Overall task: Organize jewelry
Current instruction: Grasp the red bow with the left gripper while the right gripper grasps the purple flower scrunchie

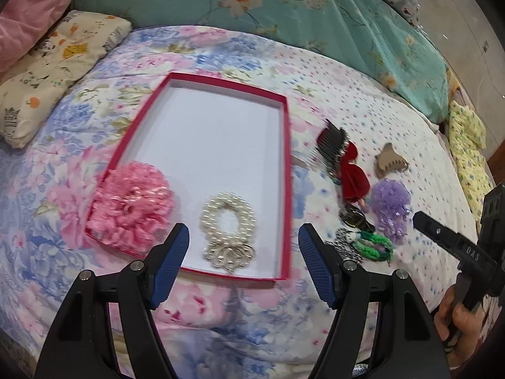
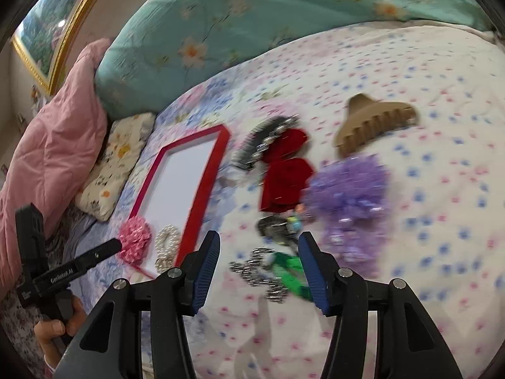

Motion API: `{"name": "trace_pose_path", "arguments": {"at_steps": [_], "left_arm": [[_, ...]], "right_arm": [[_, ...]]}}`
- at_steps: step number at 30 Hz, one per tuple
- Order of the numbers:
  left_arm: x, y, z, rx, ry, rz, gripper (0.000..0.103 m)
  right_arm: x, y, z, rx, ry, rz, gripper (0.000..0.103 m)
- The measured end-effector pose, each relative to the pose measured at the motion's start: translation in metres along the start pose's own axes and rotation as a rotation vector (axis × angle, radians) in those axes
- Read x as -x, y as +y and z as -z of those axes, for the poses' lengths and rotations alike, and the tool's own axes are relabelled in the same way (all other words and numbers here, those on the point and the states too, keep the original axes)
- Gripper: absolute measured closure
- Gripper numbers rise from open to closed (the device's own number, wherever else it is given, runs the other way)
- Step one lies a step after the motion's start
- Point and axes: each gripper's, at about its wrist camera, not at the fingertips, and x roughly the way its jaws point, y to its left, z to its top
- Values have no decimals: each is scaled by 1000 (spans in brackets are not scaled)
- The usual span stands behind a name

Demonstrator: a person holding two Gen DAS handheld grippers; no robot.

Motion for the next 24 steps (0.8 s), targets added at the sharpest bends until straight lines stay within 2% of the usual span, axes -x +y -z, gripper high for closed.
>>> {"name": "trace_pose_path", "arguments": {"at_steps": [11,24], "left_arm": [[-15,-32,6,-39,41,45,31],[-64,-80,-11,-49,109,163,31]], "right_arm": [[21,-49,-1,-69,-43,82,45],[-17,-72,-15,-108,-12,82,45]]}}
